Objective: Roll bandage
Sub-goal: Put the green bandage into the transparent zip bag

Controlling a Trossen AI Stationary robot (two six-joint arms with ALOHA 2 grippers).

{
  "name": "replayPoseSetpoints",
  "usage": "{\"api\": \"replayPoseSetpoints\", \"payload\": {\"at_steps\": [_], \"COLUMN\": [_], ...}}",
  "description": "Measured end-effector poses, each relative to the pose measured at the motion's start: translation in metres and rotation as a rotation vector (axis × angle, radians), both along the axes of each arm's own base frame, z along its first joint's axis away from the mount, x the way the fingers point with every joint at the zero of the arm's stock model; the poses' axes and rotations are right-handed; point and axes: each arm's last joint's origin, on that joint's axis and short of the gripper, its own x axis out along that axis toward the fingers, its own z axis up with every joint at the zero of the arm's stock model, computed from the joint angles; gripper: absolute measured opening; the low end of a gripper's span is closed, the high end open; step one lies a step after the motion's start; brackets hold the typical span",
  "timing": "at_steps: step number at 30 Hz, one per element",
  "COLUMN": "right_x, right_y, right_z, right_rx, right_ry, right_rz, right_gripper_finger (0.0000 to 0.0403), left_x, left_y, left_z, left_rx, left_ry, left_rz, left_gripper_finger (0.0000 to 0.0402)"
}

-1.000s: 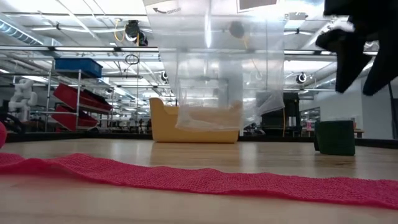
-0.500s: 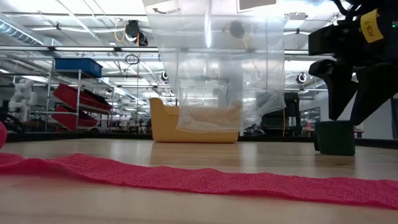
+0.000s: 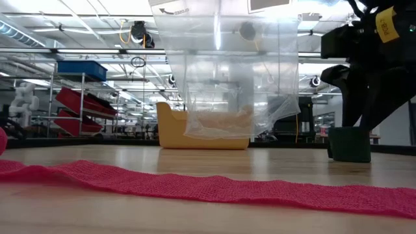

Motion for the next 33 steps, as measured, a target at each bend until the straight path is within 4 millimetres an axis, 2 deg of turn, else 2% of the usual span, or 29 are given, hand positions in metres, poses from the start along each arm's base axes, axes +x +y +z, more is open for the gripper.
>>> {"api": "replayPoseSetpoints", "payload": {"at_steps": [4, 9, 19, 24, 28, 33], "right_x": [-0.005, -0.005, -0.004, -0.004, 0.000, 0.008], "right_y": [-0.004, -0.004, -0.004, -0.001, 0.014, 0.048], "right_z": [-0.009, -0.009, -0.009, -0.007, 0.006, 0.042], "right_rx": [0.001, 0.007, 0.005, 0.029, 0.098, 0.180], "right_ry": [0.046, 0.036, 0.029, 0.022, -0.018, -0.157], "right_rz": [-0.021, -0.032, -0.026, -0.020, 0.006, 0.098], "right_gripper_finger": [0.0149, 0.0135, 0.0039, 0.0028, 0.0035, 0.0035], "left_x": [0.000, 0.000, 0.000, 0.000, 0.003, 0.004], "left_y": [0.000, 0.000, 0.000, 0.000, 0.006, 0.013], "left_z": [0.000, 0.000, 0.000, 0.000, 0.000, -0.009], "left_rx": [0.000, 0.000, -0.001, -0.002, -0.004, 0.008], "left_ry": [0.000, 0.000, -0.002, -0.003, -0.005, 0.016], "left_rz": [0.000, 0.000, 0.000, 0.002, 0.018, 0.040], "left_gripper_finger": [0.0001, 0.0001, 0.0001, 0.0001, 0.0001, 0.0001]}}
